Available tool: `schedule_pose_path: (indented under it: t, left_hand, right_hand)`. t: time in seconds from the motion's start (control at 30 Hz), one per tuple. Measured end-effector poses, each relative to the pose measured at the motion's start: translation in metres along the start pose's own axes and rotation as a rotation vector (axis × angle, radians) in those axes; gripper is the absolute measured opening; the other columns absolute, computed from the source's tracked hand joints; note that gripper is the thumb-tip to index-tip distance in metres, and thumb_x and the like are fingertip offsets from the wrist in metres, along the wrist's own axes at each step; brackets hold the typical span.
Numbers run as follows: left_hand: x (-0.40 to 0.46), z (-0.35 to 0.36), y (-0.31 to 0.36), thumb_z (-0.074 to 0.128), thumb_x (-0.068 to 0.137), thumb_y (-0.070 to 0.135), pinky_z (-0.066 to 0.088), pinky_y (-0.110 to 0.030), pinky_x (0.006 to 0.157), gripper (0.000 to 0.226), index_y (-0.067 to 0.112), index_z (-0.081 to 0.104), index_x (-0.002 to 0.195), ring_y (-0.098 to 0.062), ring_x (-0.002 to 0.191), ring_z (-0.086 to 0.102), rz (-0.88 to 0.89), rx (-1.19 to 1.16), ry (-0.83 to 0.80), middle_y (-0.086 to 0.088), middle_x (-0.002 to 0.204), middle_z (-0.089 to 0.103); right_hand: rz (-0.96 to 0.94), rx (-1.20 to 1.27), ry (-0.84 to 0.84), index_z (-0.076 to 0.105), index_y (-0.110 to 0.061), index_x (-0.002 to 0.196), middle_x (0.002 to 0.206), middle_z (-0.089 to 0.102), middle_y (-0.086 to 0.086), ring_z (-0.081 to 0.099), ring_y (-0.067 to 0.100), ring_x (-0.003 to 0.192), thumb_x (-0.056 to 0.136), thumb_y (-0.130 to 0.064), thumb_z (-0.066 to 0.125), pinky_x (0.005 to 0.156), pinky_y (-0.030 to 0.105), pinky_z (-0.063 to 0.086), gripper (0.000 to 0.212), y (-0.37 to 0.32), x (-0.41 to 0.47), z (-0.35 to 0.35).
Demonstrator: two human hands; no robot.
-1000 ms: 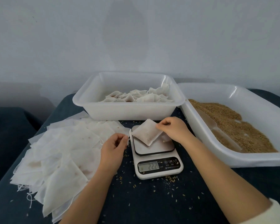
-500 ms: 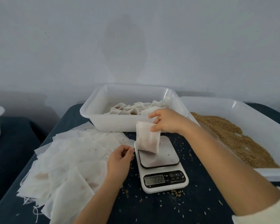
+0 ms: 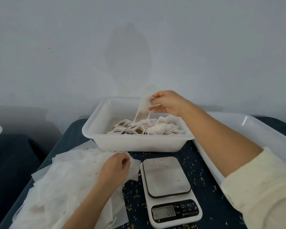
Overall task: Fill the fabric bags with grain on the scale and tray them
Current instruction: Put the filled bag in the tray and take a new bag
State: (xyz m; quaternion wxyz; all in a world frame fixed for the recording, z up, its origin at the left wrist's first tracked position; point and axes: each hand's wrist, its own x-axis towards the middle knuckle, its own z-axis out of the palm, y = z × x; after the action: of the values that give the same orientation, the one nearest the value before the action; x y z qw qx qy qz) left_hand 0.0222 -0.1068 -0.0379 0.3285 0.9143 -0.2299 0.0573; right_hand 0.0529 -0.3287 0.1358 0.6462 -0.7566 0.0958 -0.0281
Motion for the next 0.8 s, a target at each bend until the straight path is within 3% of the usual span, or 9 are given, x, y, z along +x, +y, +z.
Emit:
schedule_pose_path:
  t: [0.17, 0.27, 0.37, 0.43, 0.5, 0.57, 0.7, 0.8]
  left_hand:
    - [-0.001, 0.010, -0.014, 0.046, 0.090, 0.044, 0.030, -0.018, 0.099, 0.034, 0.031, 0.052, 0.121, -0.005, 0.116, 0.039, 0.131, 0.223, -0.073, 0.016, 0.127, 0.047]
    - [-0.008, 0.018, -0.023, 0.034, 0.085, 0.065, 0.008, -0.027, 0.113, 0.058, 0.036, 0.038, 0.134, -0.009, 0.135, 0.018, 0.167, 0.352, -0.189, 0.014, 0.145, 0.027]
    - [-0.008, 0.020, -0.025, 0.025, 0.083, 0.071, -0.013, -0.035, 0.112, 0.070, 0.036, 0.024, 0.143, -0.010, 0.142, -0.004, 0.180, 0.410, -0.229, 0.013, 0.155, 0.008]
    - [-0.007, 0.020, -0.025, 0.028, 0.087, 0.067, -0.016, -0.034, 0.111, 0.068, 0.033, 0.021, 0.145, -0.011, 0.142, -0.006, 0.166, 0.407, -0.230, 0.011, 0.156, 0.005]
    - [-0.007, 0.019, -0.024, 0.032, 0.091, 0.057, -0.012, -0.031, 0.112, 0.059, 0.032, 0.024, 0.144, -0.010, 0.142, -0.001, 0.158, 0.375, -0.195, 0.011, 0.155, 0.010]
    - [-0.007, 0.018, -0.024, 0.033, 0.095, 0.048, -0.006, -0.025, 0.112, 0.046, 0.030, 0.035, 0.137, -0.008, 0.141, 0.007, 0.187, 0.328, -0.145, 0.012, 0.152, 0.018]
    - [-0.008, 0.010, -0.019, 0.051, 0.091, 0.035, 0.016, -0.007, 0.098, 0.028, 0.022, 0.058, 0.115, -0.009, 0.118, 0.041, 0.275, 0.219, -0.032, 0.010, 0.130, 0.045]
    - [-0.010, 0.005, -0.017, 0.083, 0.059, 0.017, 0.043, -0.016, 0.080, 0.028, 0.013, 0.071, 0.084, -0.013, 0.082, 0.065, 0.294, 0.246, 0.023, 0.003, 0.095, 0.067]
  right_hand:
    - [0.072, 0.264, 0.181, 0.055, -0.004, 0.082, 0.091, 0.058, 0.011, 0.063, 0.023, 0.083, 0.090, 0.008, 0.056, 0.081, 0.032, 0.055, 0.015, 0.039, 0.062, 0.025]
    - [0.083, 0.331, 0.293, 0.055, -0.005, 0.076, 0.100, 0.061, 0.018, 0.061, 0.029, 0.106, 0.089, 0.009, 0.058, 0.083, 0.031, 0.052, 0.020, 0.057, 0.093, 0.043]
    - [0.104, 0.368, 0.327, 0.054, -0.008, 0.075, 0.106, 0.060, 0.020, 0.060, 0.030, 0.110, 0.090, 0.006, 0.058, 0.086, 0.031, 0.052, 0.021, 0.072, 0.117, 0.058]
    - [0.158, 0.163, 0.298, 0.057, -0.009, 0.078, 0.105, 0.059, 0.016, 0.061, 0.027, 0.103, 0.091, 0.002, 0.057, 0.090, 0.030, 0.051, 0.017, 0.080, 0.126, 0.062]
    - [0.237, -0.305, 0.221, 0.063, -0.004, 0.094, 0.107, 0.062, 0.015, 0.058, 0.023, 0.092, 0.094, -0.006, 0.052, 0.080, 0.029, 0.047, 0.011, 0.083, 0.125, 0.064]
    - [0.238, -0.601, 0.179, 0.063, 0.002, 0.116, 0.118, 0.064, 0.015, 0.060, 0.024, 0.094, 0.095, -0.009, 0.049, 0.080, 0.030, 0.046, 0.027, 0.084, 0.120, 0.064]
    - [0.173, -0.569, 0.124, 0.058, 0.000, 0.127, 0.128, 0.059, 0.018, 0.056, 0.032, 0.119, 0.094, -0.007, 0.049, 0.098, 0.036, 0.046, 0.035, 0.076, 0.105, 0.063]
    - [0.093, -0.473, 0.172, 0.059, 0.001, 0.123, 0.128, 0.059, 0.017, 0.055, 0.031, 0.119, 0.091, -0.003, 0.051, 0.101, 0.039, 0.046, 0.032, 0.067, 0.091, 0.063]
